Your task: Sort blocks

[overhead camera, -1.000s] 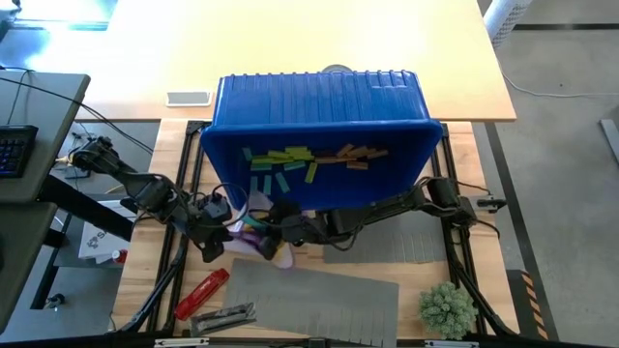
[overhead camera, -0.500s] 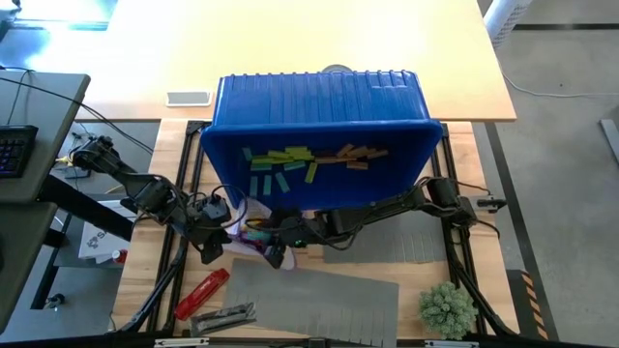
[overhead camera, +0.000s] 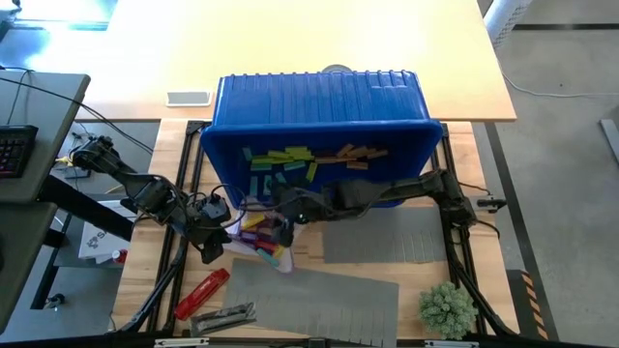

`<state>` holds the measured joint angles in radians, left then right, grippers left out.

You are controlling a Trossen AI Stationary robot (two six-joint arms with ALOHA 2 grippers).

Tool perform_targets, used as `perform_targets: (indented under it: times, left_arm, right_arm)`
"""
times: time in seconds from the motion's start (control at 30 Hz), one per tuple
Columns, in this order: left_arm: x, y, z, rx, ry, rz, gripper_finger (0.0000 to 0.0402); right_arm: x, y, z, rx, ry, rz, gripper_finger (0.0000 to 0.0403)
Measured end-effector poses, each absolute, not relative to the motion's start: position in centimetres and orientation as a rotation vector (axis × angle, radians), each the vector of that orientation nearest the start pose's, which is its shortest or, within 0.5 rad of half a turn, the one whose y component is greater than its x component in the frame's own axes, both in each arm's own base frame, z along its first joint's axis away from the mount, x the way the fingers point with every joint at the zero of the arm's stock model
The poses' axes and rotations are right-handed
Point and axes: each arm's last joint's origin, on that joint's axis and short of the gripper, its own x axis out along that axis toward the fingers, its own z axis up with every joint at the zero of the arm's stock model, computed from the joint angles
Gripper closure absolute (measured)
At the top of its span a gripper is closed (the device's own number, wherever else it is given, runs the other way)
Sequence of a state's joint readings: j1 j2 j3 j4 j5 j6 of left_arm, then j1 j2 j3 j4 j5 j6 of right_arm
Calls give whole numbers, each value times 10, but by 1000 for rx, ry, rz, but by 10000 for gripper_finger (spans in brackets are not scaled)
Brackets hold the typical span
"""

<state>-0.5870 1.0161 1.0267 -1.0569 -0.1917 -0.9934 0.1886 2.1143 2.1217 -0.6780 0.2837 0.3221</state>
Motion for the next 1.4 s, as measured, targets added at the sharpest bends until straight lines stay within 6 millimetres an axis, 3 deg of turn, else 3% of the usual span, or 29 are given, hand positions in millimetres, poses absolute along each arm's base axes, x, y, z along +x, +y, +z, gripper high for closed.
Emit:
perform_targets:
  times: [0.17, 0.43, 0.73, 0.87, 1.03, 1.13, 1.4]
  left_arm:
    - [147, -92, 307, -502, 1032, 147, 402]
    - [147, -92, 307, -484, 1032, 135, 402]
    - [147, -92, 307, -470, 1036, 123, 402]
    - [147, -92, 307, -470, 1038, 121, 402]
    - [147, -92, 307, -456, 1038, 112, 402]
    - [147, -92, 307, -454, 1038, 111, 402]
    - [147, -92, 307, -448, 1038, 108, 402]
  right_arm:
    - [456, 72, 335, 99, 729, -378, 152]
    - [450, 86, 320, 263, 591, -694, 151]
    - [442, 89, 298, 495, 638, -718, 151]
    - [433, 85, 314, 553, 593, -706, 151]
    - [407, 77, 340, 532, 536, -714, 151]
    - [386, 70, 346, 533, 550, -710, 151]
    - [338, 58, 324, 692, 491, -612, 151]
